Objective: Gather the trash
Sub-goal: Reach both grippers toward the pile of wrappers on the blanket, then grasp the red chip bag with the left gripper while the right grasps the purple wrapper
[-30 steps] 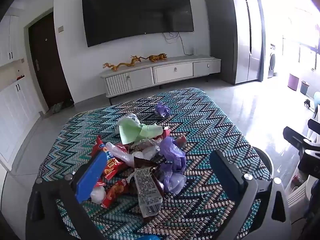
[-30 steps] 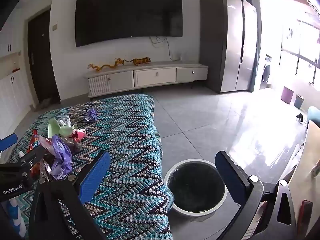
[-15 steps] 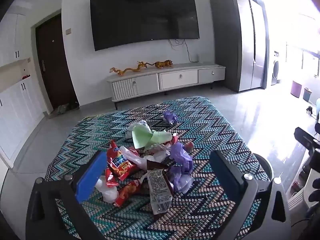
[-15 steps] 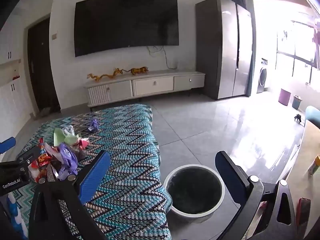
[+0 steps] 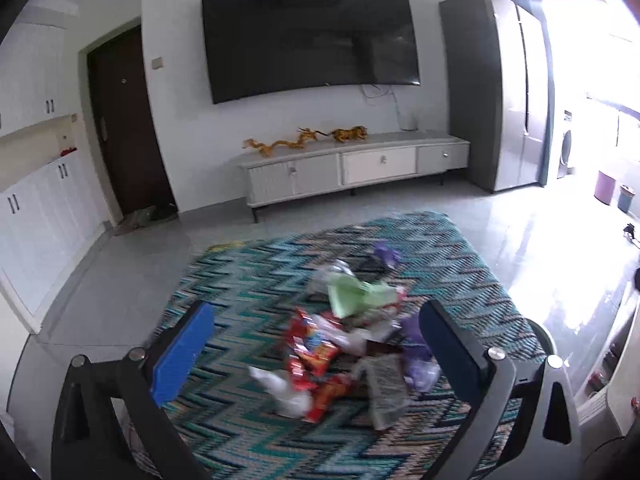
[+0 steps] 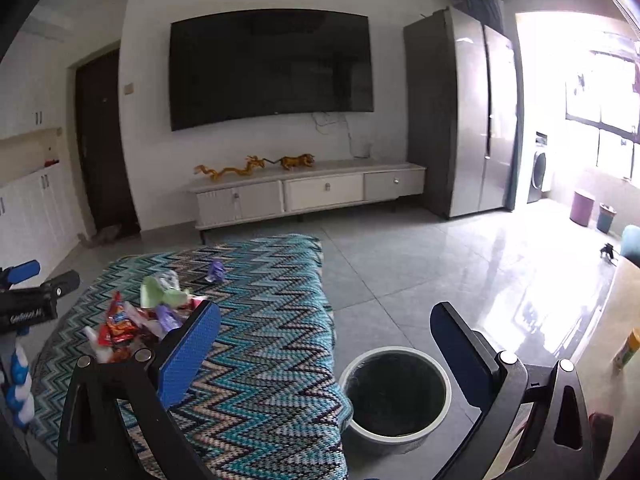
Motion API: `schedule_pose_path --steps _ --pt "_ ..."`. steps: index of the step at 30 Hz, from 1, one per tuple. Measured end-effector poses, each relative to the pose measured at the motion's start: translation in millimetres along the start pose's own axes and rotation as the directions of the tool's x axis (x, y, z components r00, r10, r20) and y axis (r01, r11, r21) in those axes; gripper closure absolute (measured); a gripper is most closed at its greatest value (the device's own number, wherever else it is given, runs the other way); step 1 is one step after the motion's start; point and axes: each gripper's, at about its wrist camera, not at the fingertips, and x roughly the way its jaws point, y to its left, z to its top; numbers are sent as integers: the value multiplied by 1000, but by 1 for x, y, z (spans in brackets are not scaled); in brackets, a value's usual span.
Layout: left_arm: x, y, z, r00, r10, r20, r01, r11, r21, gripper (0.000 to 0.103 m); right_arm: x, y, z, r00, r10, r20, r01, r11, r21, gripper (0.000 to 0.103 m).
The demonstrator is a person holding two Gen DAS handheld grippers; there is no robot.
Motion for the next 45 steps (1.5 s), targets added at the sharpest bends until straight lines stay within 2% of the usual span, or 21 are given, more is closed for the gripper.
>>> schedule_pose_path --steps 2,7,10,13,15,18,23,29,32,34,35,36,39,43,45 --pt "-2 17 4 1000 24 15 -24 1000 -4 0 -6 5 9 999 29 13 -29 999 -15 0" --pt "5 50 -6 1000 6 -11 -6 1000 -6 0 -6 17 18 990 140 -10 -140 989 -34 2" --pt "18 65 -25 997 -52 -63 50 998 -23 5 9 28 16 977 201 -65 -203 979 -26 15" --pt "31 70 -43 991 -92 -101 90 996 -22 17 30 42 10 963 238 -126 -244 969 -37 25" --pt "44 73 -51 982 -130 -134 127 991 -35 24 45 53 6 943 284 -173 -295 955 -40 32" --pt "63 72 -57 968 -187 -170 182 982 -47 28 68 72 0 912 338 -232 -359 932 -54 39" --pt "95 63 -50 942 -269 -203 263 963 -55 37 113 104 -14 850 404 -339 -451 890 -70 48" --pt "144 49 -44 922 -284 -264 281 958 -51 38 164 139 -34 780 443 -443 -516 855 -54 53" --pt "161 48 -49 907 -293 -303 286 956 -70 48 184 148 -42 754 453 -475 -530 848 -33 56" --pt "170 48 -54 895 -304 -327 290 953 -91 56 193 150 -46 742 457 -492 -536 844 -25 61" --pt "172 49 -57 885 -320 -337 301 948 -109 65 197 151 -48 734 461 -499 -540 841 -17 72" --pt "173 49 -58 881 -328 -341 306 945 -118 71 199 150 -49 730 463 -502 -541 841 -11 86" --pt "168 50 -58 879 -345 -329 319 939 -130 82 194 143 -50 730 481 -486 -547 837 6 87" --pt "150 53 -49 886 -366 -284 337 930 -146 84 176 125 -44 762 472 -443 -525 851 5 89" --pt "137 55 -42 897 -365 -249 337 930 -150 84 167 116 -40 776 469 -422 -513 858 11 89"
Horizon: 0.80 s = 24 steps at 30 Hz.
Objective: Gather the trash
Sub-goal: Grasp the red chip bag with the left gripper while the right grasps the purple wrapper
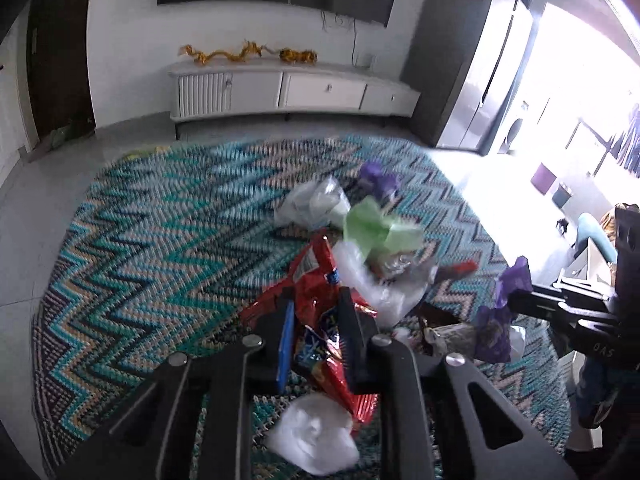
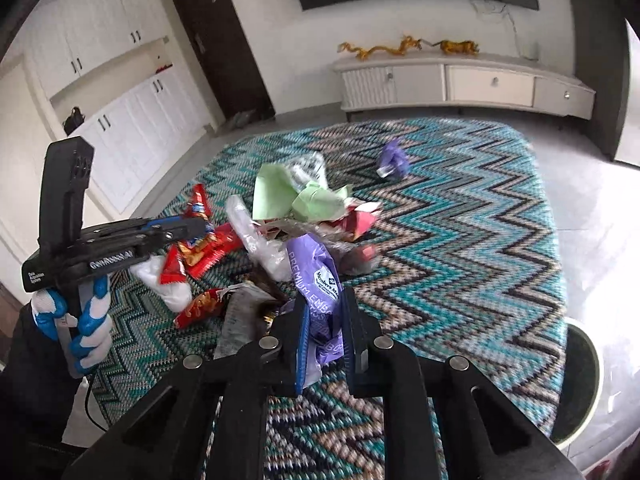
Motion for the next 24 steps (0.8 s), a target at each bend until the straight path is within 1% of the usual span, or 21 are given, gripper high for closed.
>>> schedule_pose_path --steps 2,4,10,14,17,18,22,24 --pt "-12 -3 3 1000 -4 27 4 1000 -7 84 -16 -2 -3 1000 -1 26 1 1000 11 89" --pt "-26 -6 5 998 -22 56 23 1000 -18 84 -29 -3 -5 999 1 42 -2 1000 14 89" --pt "-56 -13 6 992 -69 102 74 996 -48 84 -61 2 -15 996 3 94 -4 1000 5 89" --pt "-68 -16 2 984 -123 127 133 989 -71 84 -76 3 -23 993 -20 118 20 1000 5 89" --pt "-71 -15 -5 969 -199 149 217 969 -115 84 -86 3 -30 991 -38 127 37 999 8 89" --pt "-69 -16 -9 965 -215 154 235 964 -126 84 -87 4 -31 991 -42 129 41 999 8 89" --pt "-60 -25 -22 961 -229 155 249 961 -121 84 -95 4 -37 990 -67 128 66 998 7 89" --pt "-57 -31 -28 966 -199 164 217 971 -98 84 -98 4 -39 989 -82 126 82 997 9 89"
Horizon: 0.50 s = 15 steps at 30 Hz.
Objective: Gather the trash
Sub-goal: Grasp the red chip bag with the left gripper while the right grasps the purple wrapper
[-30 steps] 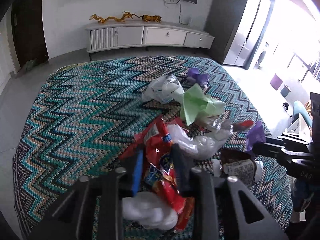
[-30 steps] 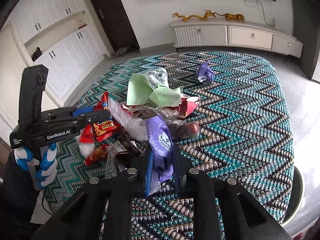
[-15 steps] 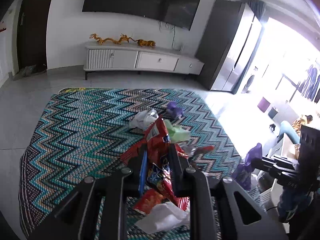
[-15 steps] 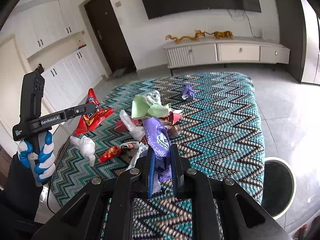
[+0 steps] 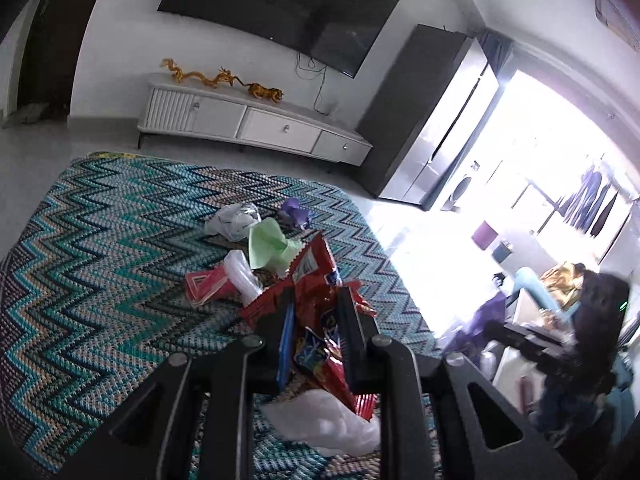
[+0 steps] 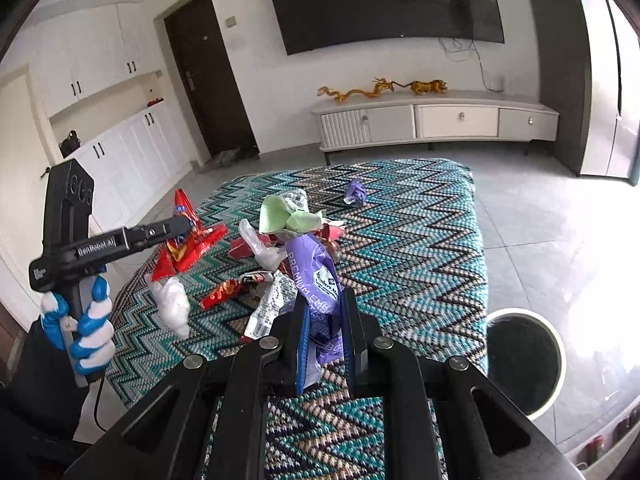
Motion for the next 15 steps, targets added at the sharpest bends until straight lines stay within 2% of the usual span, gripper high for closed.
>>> schedule_pose_path --steps 2,6,10,13,15 --pt "2 1 -6 998 56 24 -57 998 25 84 -2 0 -1 1000 -16 -5 16 1000 0 89" --pt "7 18 -15 992 120 39 -121 992 34 84 1 1 -4 999 -39 -21 39 999 -4 89" --pt "10 48 -26 973 224 48 -224 974 7 84 6 7 -6 998 -54 -45 54 998 -16 89" --pt "7 74 -33 941 332 59 -330 943 -34 84 12 11 -5 996 -65 -62 63 998 -28 89" --pt "5 92 -37 904 422 63 -418 906 -62 84 15 13 -5 995 -68 -68 66 997 -32 89"
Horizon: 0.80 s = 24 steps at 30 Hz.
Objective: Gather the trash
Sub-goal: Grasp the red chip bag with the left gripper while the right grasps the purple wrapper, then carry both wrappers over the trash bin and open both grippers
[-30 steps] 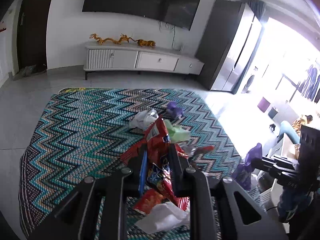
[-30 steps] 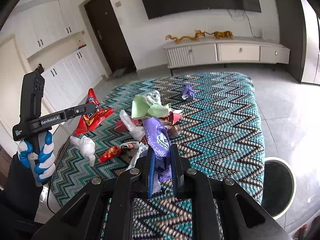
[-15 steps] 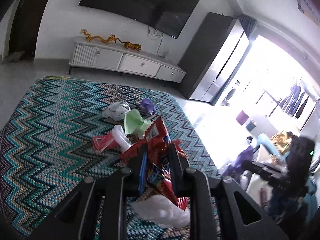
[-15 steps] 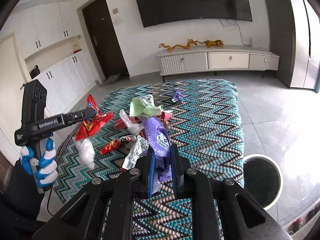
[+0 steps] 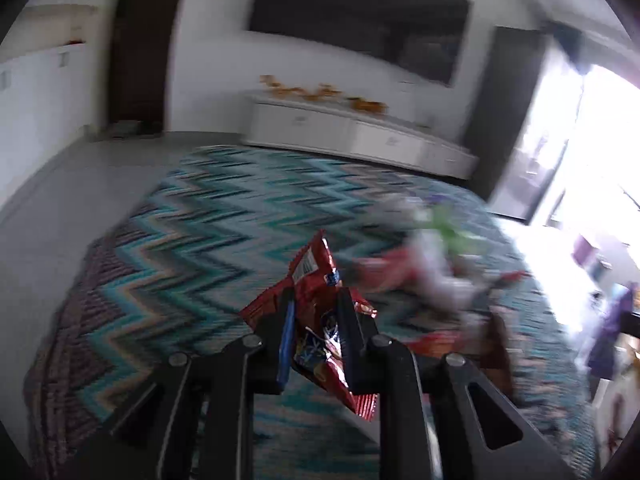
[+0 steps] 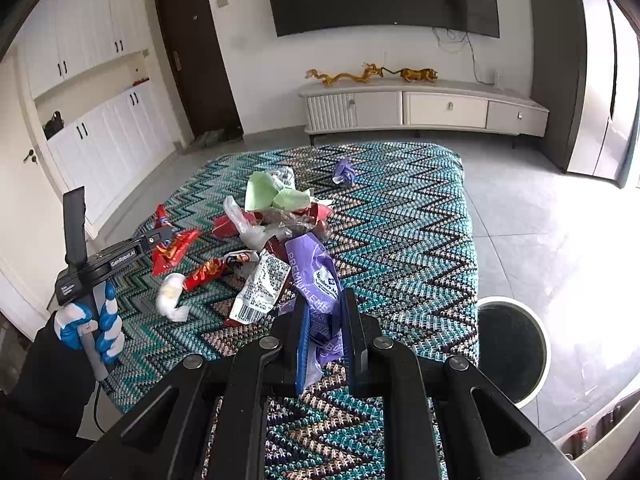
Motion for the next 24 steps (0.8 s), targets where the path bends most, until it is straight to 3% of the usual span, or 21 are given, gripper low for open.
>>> schedule_pose_path --steps 3,13,16,20,24 --pt "0 18 -2 993 119 18 -119 993 -20 84 5 5 0 1000 1 -8 -1 1000 -5 89" --pt "-35 27 25 973 194 121 -188 980 -62 84 0 0 -2 1000 26 16 -26 1000 9 89" --pt "-53 15 41 976 153 157 -145 988 -59 84 -9 -10 -3 999 29 39 -30 999 29 89" --pt "-73 -14 59 984 38 176 -30 999 -43 84 -26 -29 -3 997 14 81 -18 998 58 89" --pt "-87 -71 71 982 -95 164 93 995 22 84 -50 -60 -1 991 -34 132 22 995 95 89"
